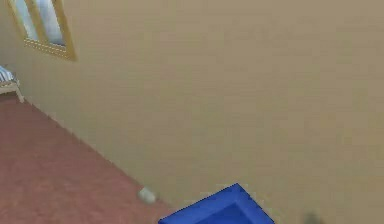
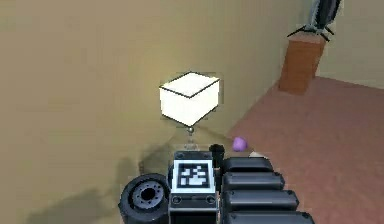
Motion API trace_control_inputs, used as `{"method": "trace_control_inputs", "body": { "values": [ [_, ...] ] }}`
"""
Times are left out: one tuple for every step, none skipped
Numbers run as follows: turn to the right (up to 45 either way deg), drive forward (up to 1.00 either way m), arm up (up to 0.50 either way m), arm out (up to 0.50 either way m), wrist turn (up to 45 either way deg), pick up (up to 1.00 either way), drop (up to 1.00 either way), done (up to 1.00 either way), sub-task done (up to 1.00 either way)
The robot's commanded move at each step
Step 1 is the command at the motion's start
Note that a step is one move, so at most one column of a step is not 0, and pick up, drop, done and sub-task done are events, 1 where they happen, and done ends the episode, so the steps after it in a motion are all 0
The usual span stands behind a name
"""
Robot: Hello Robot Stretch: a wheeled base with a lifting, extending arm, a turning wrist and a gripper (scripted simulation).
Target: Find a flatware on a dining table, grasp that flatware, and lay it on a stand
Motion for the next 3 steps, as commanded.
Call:
{"method": "trace_control_inputs", "body": {
  "values": [
    [45.0,0.0,0.0,0.0,0.0,0.0,0.0,0.0,0.0],
    [45.0,0.0,0.0,0.0,0.0,0.0,0.0,0.0,0.0],
    [36.0,0.0,0.0,0.0,0.0,0.0,0.0,0.0,0.0]
  ]
}}
